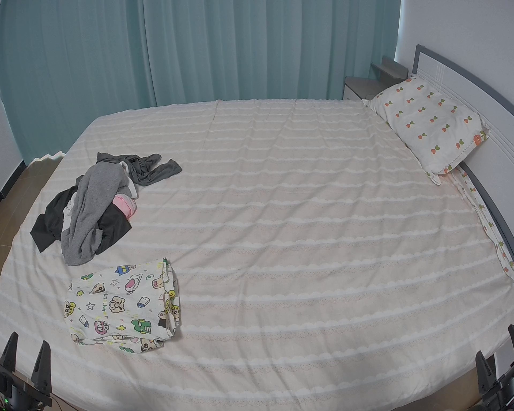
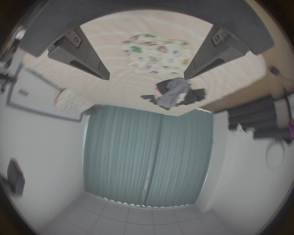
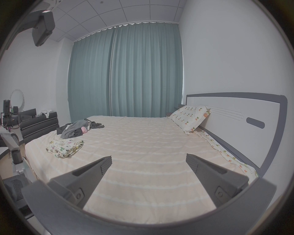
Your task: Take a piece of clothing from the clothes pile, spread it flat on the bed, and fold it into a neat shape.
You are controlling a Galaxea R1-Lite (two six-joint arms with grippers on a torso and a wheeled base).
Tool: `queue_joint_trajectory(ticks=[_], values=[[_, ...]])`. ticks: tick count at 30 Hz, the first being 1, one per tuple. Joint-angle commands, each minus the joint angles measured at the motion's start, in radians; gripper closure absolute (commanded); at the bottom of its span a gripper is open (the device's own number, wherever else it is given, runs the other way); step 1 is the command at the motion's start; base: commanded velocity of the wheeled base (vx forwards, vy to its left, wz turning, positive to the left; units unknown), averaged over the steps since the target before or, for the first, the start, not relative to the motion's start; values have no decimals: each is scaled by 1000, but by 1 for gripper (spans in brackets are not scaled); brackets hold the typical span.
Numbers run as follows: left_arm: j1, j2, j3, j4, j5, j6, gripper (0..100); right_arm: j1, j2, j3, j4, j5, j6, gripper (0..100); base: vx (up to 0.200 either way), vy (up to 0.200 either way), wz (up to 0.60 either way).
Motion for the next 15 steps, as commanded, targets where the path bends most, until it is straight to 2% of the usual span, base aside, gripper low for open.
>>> queue_joint_trajectory(ticks=[1,4,15], values=[[-24,43,15,114,70,144,0,0,-11,-6,24,-20,-23,0,0,0,0],[-82,17,16,106,42,147,0,0,-13,-9,32,-39,-26,0,0,0,0],[-82,11,15,108,30,144,0,0,-13,-6,19,-11,2,0,0,0,0]])
